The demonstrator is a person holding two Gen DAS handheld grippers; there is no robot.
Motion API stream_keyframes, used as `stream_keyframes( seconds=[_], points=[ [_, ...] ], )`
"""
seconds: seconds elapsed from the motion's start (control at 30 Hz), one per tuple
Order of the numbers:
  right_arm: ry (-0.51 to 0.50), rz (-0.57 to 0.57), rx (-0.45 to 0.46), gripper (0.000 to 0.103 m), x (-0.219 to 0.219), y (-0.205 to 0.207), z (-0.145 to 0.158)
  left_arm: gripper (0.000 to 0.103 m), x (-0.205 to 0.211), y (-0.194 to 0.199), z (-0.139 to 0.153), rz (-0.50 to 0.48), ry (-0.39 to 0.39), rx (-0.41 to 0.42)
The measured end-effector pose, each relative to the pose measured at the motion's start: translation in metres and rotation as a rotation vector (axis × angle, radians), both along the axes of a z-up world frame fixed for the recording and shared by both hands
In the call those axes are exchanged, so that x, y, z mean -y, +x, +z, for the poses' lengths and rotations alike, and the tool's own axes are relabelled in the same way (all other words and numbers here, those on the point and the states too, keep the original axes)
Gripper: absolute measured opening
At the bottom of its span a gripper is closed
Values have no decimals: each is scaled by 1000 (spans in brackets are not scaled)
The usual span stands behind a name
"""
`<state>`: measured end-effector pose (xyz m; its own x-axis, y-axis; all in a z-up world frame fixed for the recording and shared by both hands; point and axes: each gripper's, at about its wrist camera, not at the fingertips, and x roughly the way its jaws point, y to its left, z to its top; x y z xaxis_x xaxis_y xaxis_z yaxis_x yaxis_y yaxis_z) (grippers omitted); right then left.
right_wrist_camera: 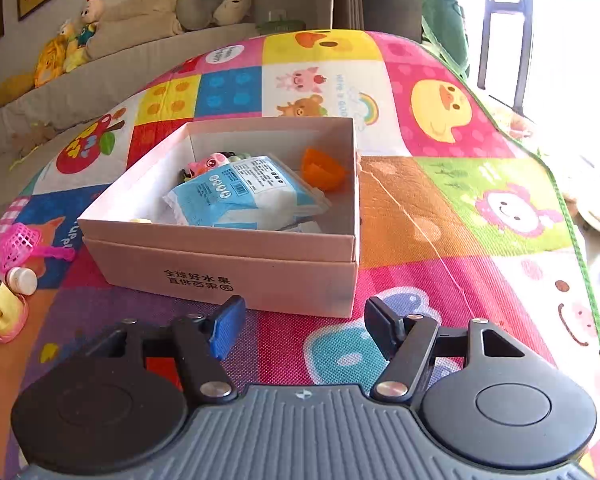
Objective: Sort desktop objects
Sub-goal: 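Grasp the yellow pudding toy with the left tool while the right tool grasps the red lid, then carry the pudding toy into the box with the left tool while the right tool carries the red lid there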
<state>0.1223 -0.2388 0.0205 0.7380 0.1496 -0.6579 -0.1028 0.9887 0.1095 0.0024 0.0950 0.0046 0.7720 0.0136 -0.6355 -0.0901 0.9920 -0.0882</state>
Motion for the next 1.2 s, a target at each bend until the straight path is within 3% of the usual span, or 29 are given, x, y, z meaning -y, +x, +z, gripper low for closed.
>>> stream_keyframes(
  seconds=[0.07, 0.27, 0.43, 0.47, 0.5, 0.6, 0.77, 1.03, 1.2],
  points=[
    [17, 21, 0, 84, 0, -14, -3, 103, 3, 4, 3, -14, 15, 18],
    [19, 95, 1, 99, -19, -62, -17, 103, 17, 42, 14, -17, 59, 73],
    [-74, 140, 102, 103, -38, -87, -13, 101, 27, 77, 3, 0, 66, -10],
    [-85, 148, 102, 103, -40, -88, -13, 98, 28, 80, 1, 5, 67, -24],
    [-89, 154, 97, 103, -41, -88, -14, 88, 30, 82, -1, 7, 69, -38],
    [-66, 161, 88, 103, -39, -87, -14, 83, 33, 79, -2, 14, 90, -34],
    [-56, 153, 55, 103, -38, -81, -17, 61, 37, 72, -1, -10, 107, -19],
    [-80, 154, 32, 103, -43, -78, -20, 61, 56, 40, 1, -156, 82, -18],
    [-87, 160, 16, 103, -45, -76, -21, 64, 57, 21, 2, -191, 39, -23]
  ],
)
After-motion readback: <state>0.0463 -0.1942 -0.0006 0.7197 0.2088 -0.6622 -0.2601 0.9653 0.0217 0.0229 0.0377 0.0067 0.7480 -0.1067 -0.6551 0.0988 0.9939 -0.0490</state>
